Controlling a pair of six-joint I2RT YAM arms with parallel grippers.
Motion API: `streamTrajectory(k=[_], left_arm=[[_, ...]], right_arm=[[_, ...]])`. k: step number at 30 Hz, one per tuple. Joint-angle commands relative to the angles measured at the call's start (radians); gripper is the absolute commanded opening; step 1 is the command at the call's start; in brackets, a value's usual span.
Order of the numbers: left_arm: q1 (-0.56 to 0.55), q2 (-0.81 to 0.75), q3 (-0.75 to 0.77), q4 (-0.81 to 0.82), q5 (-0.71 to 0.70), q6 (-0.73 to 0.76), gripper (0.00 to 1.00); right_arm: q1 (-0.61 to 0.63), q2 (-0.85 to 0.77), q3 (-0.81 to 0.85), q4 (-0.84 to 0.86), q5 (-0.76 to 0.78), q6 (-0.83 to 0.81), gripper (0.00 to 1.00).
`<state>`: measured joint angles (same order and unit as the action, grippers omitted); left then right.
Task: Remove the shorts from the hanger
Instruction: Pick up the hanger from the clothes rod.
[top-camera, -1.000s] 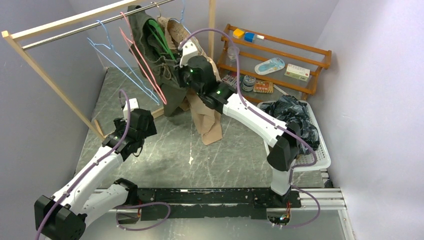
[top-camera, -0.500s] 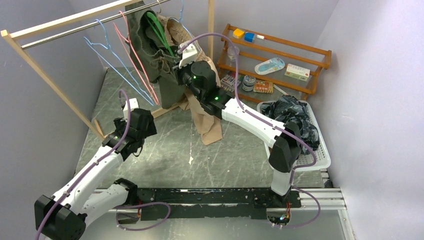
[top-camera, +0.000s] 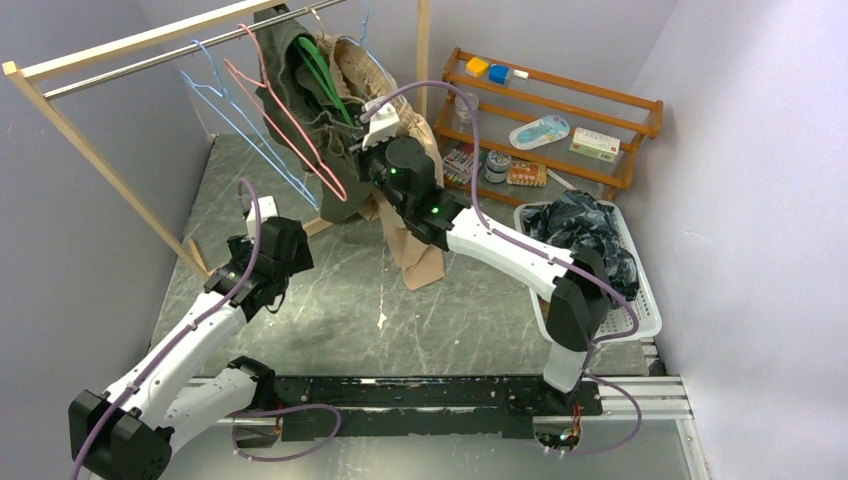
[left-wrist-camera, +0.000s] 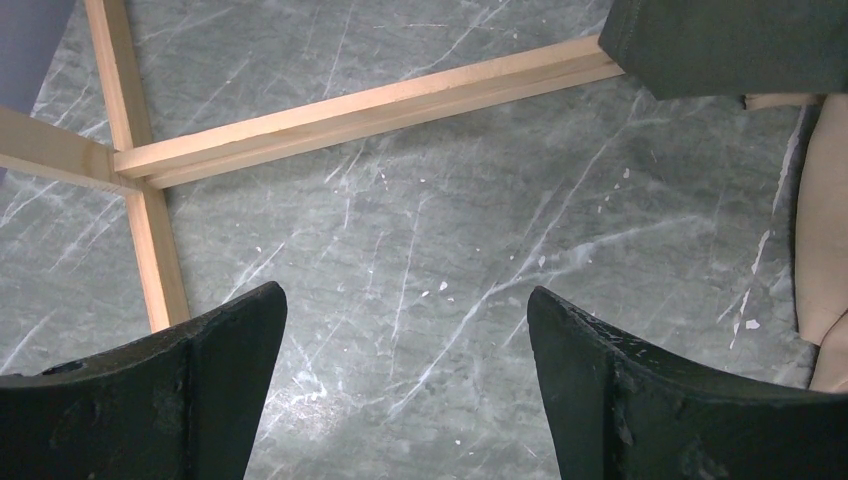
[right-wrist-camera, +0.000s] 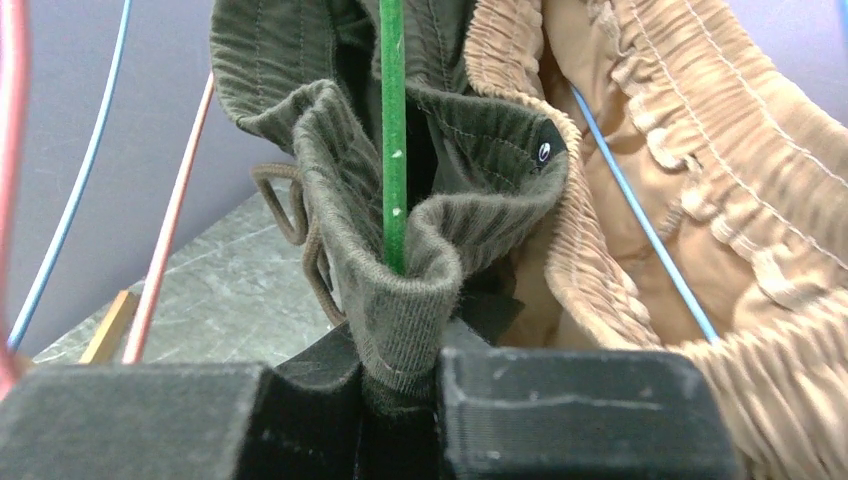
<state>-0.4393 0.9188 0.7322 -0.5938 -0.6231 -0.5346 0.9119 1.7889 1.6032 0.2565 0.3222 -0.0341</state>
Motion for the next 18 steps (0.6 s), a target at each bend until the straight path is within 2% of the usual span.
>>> streamTrajectory(k=[1, 4, 12, 18], left_arm=[[0.007, -0.017, 0.040, 0.001, 0.009, 0.008, 0.94], [0.007, -0.050, 0.030, 0.021, 0.017, 0.014, 0.94], [0.007, -0.098, 0.003, 0.057, 0.020, 0.023, 0.94], [0.007, -0.067, 0.032, 0.015, 0.011, 0.008, 0.94]], right_arm=[[0.007, -0.129, -0.044, 0.116, 0.030, 0.062, 0.00], [0.008, -0.171, -0.090, 0.112, 0.029, 0.099, 0.00], [0.009, -0.199, -0.078, 0.021, 0.021, 0.133, 0.00], [0.009, -0.304, -0.191, -0.106, -0.042, 0.214, 0.00]])
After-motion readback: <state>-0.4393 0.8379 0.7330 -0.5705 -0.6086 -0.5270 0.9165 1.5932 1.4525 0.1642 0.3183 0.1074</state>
